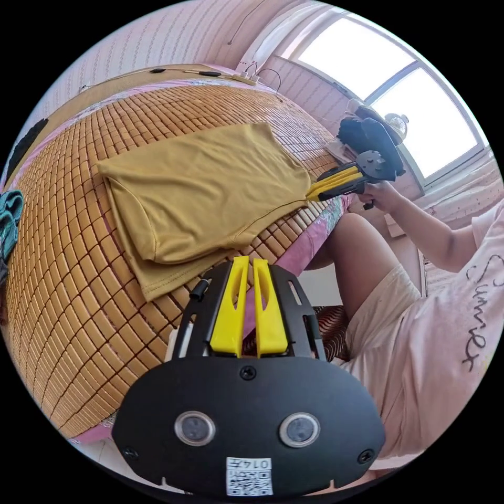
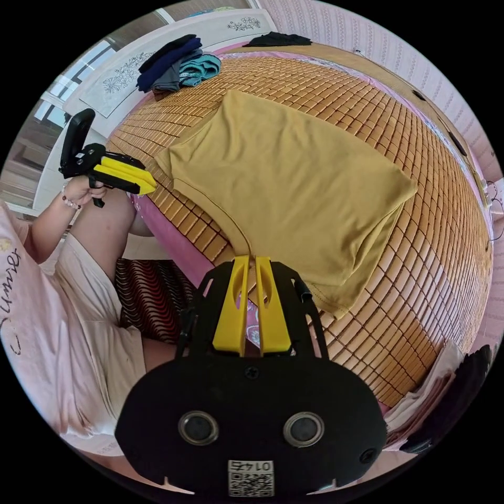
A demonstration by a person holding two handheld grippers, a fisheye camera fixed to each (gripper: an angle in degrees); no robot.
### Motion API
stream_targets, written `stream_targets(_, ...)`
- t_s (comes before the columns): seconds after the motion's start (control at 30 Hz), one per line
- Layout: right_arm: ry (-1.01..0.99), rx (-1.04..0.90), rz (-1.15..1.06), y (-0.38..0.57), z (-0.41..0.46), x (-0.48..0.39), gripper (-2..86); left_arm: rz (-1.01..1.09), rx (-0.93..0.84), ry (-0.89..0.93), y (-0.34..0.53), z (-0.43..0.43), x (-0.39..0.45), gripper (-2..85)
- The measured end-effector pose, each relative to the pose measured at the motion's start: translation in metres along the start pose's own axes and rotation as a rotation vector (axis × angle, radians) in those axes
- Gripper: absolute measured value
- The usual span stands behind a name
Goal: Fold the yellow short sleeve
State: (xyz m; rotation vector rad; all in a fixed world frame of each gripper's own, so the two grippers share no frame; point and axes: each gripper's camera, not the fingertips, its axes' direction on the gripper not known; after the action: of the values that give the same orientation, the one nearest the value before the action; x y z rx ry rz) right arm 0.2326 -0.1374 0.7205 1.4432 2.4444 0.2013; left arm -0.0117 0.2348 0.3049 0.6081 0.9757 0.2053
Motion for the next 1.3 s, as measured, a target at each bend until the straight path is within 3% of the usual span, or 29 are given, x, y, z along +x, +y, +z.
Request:
stream_targets(0.17,0.032,0.025,-0.051,-0.105,-0.032,0.003,-0.6,0.063,0.086,-0.042,-0.042,0.038,0.033,-1.0)
stream_targets(0.3,0.177,-0.071,-0.032,-0.211,-0.019,0.015,-0.4,0.124,0.083,-0.121,-0.057,0.081,0.06,-0.9)
stream_targets(0.4,0.179,-0.158,-0.024,-0.258,0.002,0.021,-0.3,0.131,0.048,-0.152,-0.047,0.109,0.069,-0.9)
stream_targets(0.57,0.143,-0.268,-0.048,-0.301,-0.007,0.018,-0.3,0.223,0.096,-0.237,-0.015,0.118,0.096,-1.0)
stream_targets(0.9,0.228,-0.394,-0.114,-0.377,-0.005,0.007,-0.4,0.229,0.132,-0.188,0.013,0.118,0.097,-1.0)
stream_targets(1.3,0.234,-0.463,-0.028,-0.393,0.032,0.014,-0.5,0.24,0.141,-0.179,0.036,0.115,0.108,-1.0)
